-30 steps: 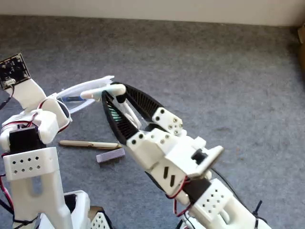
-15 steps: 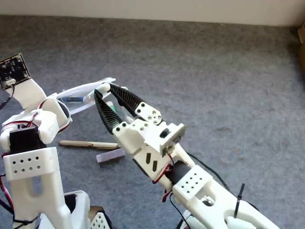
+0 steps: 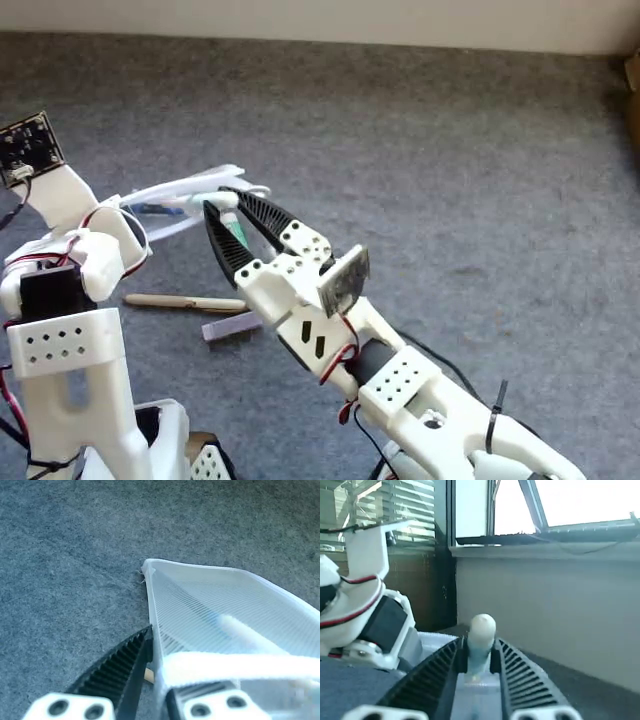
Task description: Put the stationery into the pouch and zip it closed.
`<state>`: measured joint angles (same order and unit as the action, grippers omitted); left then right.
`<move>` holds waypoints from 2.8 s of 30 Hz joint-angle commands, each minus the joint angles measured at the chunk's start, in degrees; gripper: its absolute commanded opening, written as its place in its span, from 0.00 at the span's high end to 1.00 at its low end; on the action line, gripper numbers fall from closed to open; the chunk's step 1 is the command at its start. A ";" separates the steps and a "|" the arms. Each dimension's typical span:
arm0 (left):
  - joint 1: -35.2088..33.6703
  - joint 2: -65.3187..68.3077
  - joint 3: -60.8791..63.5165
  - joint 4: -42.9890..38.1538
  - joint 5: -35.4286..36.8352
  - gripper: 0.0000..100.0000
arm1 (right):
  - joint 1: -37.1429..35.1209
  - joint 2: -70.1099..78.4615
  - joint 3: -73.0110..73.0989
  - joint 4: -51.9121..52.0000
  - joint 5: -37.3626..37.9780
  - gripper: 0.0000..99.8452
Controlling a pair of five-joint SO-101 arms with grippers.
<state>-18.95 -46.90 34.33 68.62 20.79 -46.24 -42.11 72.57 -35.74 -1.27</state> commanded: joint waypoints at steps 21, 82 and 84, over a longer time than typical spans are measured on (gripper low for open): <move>-1.89 -1.89 -1.54 0.00 -0.62 0.99 | 1.10 -18.68 -6.64 34.51 -5.98 0.85; -18.95 -1.98 -3.91 0.18 -0.44 0.99 | 4.35 71.87 -82.51 79.34 -5.98 0.85; -18.95 -1.98 -3.91 0.18 -0.44 0.99 | 4.35 72.66 -82.51 79.34 -5.98 0.85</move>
<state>-37.05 -46.90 34.33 68.62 20.70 -42.46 31.38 -6.99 43.30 -7.08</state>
